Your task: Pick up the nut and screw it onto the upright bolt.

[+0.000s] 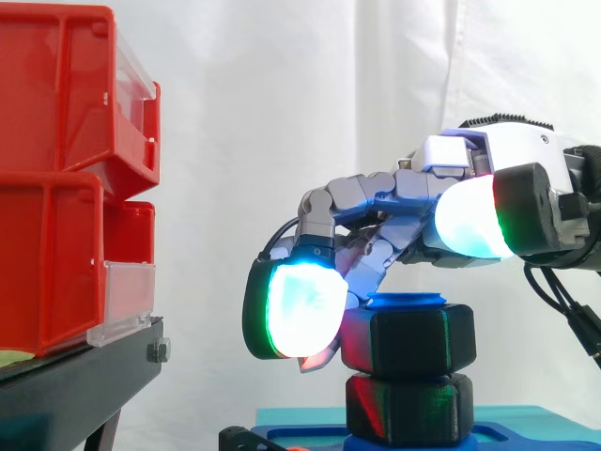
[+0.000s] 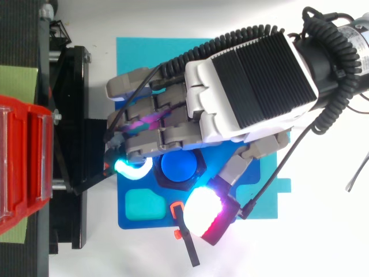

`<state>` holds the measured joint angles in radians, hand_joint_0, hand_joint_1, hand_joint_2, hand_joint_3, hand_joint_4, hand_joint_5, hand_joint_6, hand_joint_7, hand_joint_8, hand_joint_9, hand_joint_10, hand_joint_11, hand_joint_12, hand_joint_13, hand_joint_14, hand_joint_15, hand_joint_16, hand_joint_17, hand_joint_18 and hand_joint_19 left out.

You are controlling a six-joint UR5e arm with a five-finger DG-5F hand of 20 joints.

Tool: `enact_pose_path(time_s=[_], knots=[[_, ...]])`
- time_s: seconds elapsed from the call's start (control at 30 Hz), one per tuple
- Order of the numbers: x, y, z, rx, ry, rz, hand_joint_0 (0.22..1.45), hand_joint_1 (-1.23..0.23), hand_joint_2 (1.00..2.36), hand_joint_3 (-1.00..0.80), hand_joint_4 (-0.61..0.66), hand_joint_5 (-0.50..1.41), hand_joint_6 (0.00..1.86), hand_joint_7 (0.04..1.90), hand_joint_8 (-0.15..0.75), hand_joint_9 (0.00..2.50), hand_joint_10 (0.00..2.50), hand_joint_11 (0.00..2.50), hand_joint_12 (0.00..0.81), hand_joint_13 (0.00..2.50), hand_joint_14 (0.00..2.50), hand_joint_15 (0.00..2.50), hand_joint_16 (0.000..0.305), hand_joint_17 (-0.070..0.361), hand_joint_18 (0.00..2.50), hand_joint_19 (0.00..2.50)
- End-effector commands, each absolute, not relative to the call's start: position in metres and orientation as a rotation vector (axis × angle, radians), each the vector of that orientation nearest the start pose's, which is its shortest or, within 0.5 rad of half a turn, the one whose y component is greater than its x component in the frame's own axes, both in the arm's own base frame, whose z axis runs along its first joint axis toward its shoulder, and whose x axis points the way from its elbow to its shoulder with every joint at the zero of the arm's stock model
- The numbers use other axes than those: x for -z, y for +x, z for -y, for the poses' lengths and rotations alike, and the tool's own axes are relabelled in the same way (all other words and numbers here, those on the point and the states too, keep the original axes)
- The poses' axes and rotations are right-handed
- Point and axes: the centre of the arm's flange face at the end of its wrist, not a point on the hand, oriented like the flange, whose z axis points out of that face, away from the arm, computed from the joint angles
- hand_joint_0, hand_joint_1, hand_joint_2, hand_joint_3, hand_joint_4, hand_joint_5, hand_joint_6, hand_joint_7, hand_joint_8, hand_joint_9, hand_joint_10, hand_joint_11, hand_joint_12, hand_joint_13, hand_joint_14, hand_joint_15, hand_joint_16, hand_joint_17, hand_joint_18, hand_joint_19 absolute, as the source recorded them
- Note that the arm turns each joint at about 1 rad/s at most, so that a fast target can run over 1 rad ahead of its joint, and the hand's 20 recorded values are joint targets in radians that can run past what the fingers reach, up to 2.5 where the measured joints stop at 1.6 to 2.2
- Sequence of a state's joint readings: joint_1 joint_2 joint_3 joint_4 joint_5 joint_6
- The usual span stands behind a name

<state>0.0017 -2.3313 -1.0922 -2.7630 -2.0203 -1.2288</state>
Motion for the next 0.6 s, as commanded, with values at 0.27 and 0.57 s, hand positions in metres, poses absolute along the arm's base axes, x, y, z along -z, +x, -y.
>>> enact_pose_path(time_s=[0.27, 0.57], knots=[[-0.272, 0.765, 0.103, -0.611, -0.126, -1.506, 0.54, -0.28, 1.0, -0.5, 0.15, 0.01, 0.5, 1.58, 0.251, 0.74, 0.0, 0.0, 0.21, 0.63, 0.0, 0.0, 0.013, 0.029, 0.23, 0.0], [-0.273, 0.763, 0.115, -0.611, -0.135, -1.497, 0.55, -0.29, 1.0, -0.5, 0.12, 0.04, 0.5, 1.6, 0.259, 0.89, 0.0, 0.0, 0.193, 0.72, 0.0, 0.0, 0.01, 0.023, 0.32, 0.0]])
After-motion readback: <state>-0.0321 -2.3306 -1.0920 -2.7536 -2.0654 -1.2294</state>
